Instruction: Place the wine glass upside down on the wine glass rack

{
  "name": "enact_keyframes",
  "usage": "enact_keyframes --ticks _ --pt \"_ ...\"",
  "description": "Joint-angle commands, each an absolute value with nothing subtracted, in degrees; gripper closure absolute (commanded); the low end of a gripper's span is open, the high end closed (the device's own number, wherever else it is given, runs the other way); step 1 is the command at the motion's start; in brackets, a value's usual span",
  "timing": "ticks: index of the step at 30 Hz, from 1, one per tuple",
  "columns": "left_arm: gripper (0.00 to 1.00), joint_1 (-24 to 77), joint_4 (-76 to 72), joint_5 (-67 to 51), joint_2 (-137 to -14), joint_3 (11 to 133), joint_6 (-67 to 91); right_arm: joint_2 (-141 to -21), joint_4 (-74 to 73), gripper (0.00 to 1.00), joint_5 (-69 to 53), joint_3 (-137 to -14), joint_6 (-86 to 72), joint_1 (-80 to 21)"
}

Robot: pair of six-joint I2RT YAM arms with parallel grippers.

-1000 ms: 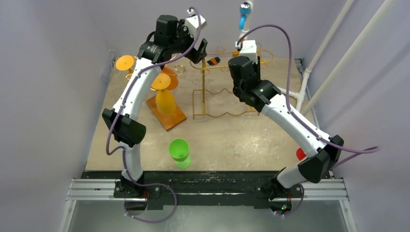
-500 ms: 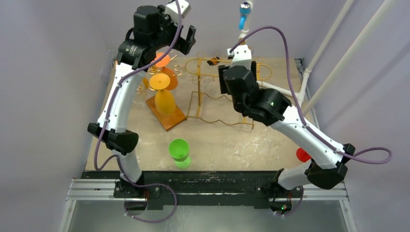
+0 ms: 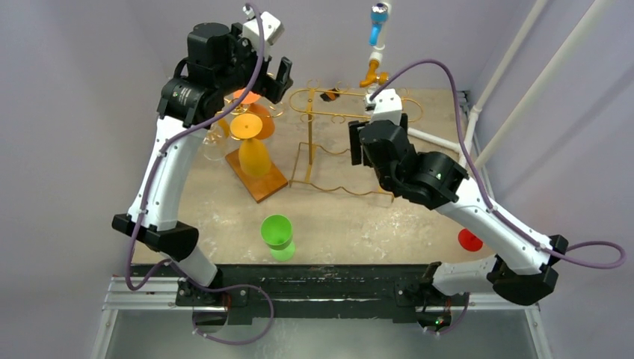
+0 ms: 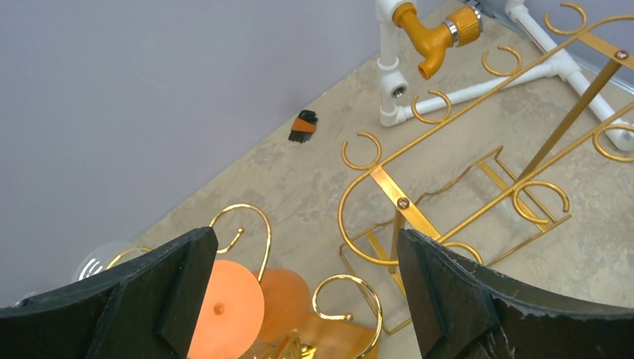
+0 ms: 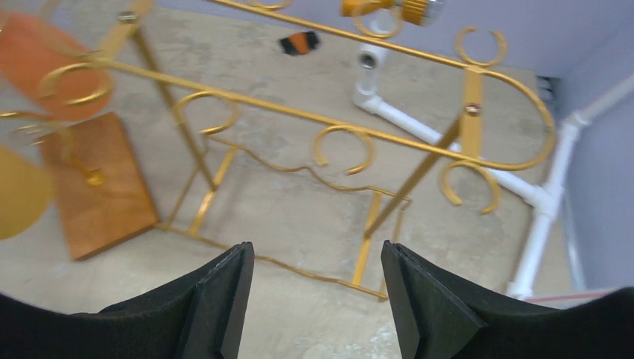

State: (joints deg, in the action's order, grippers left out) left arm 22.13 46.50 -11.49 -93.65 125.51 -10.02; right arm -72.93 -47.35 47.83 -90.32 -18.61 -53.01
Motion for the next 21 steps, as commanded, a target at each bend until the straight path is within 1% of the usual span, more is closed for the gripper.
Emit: enact_keyframes --ticks 1,4,6,10,13,19,21 --pt "0.00 21.8 51.2 -12.2 -91.9 129.3 -11.4 -74.4 -49.1 0.28 42.4 -95.3 -20.7 -61.8" --pt "0.00 21.8 53.1 -10.1 -89.2 128.8 -13.0 -77.9 -48.6 0.27 34.4 -94.9 -23.8 -66.7" --pt "0.00 21.8 54.1 -8.3 -86.9 127.5 -14.0 -79.6 -46.6 0.27 26.5 -92.2 -25.7 -68.6" --pt "0.00 21.8 54.8 -6.1 -81.9 125.8 -14.9 -81.6 -40.9 0.30 17.0 -85.1 -28.5 -70.1" --pt "0.00 21.8 55.8 -5.5 -79.4 125.6 -15.1 -83.0 -36.5 0.31 10.9 -82.0 -29.7 -70.6" --pt "0.00 21.8 59.1 -5.5 -76.4 124.6 -15.6 -86.8 -34.1 0.33 7.0 -79.8 -30.4 -70.7" --pt "0.00 21.8 59.2 -5.2 -75.5 123.6 -15.8 -88.4 -33.3 0.36 6.6 -79.1 -30.3 -70.7"
